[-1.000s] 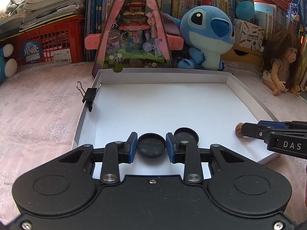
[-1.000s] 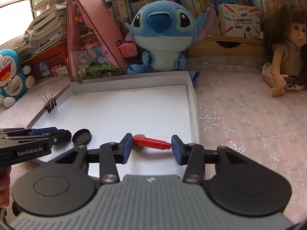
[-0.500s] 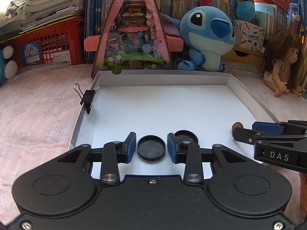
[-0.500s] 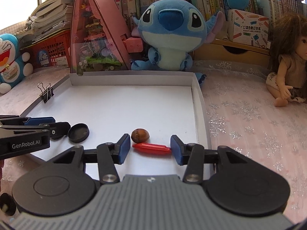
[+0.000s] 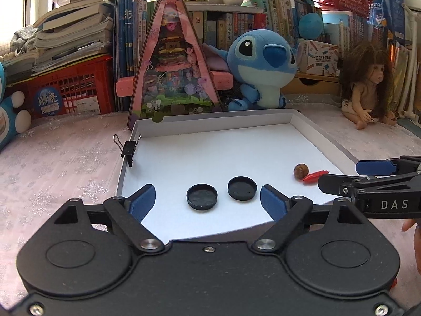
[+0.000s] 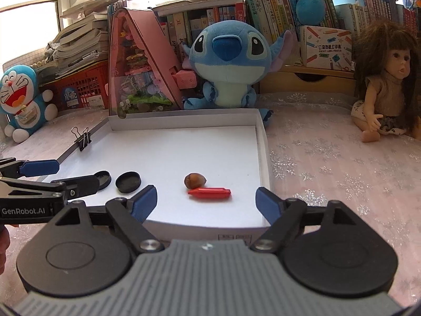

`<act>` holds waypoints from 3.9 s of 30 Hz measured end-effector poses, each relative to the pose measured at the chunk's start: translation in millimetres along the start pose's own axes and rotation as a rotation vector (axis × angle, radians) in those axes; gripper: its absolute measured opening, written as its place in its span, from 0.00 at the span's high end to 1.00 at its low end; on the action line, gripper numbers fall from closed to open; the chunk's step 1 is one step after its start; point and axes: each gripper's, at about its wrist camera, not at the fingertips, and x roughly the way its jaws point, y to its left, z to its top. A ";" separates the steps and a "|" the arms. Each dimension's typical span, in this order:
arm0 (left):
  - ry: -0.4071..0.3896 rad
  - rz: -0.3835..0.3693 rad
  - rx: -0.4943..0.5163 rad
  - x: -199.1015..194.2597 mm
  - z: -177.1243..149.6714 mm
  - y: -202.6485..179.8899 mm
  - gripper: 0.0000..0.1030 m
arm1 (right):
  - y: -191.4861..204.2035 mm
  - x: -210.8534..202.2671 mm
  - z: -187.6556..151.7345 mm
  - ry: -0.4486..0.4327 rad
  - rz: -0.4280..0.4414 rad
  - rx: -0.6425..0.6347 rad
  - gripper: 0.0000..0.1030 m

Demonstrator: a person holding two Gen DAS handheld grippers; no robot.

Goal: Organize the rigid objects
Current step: 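Open both tools to release the disc and crayon into the box, then withdraw both open tools from the box, then grasp a third black disc with the left tool while the right tool approaches another red crayon, then lift the black disc with the left tool while the right tool moves onto the red crayon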

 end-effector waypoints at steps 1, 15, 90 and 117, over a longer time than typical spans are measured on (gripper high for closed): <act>-0.002 -0.002 0.007 -4.4 -1.8 -1.3 0.15 | -0.1 -4.1 -1.9 -0.003 0.001 0.002 0.13; -0.026 -0.040 0.015 -54.6 -30.7 0.2 0.12 | 7.0 -56.2 -22.7 -0.069 0.007 -0.021 0.08; -0.012 -0.067 0.011 -86.8 -103.6 9.0 0.71 | 45.6 -102.5 -106.6 -0.046 -0.223 0.134 0.40; -0.037 -0.050 -0.057 -91.9 -87.4 19.2 0.71 | 12.6 -106.5 -103.4 -0.014 -0.295 -0.004 0.53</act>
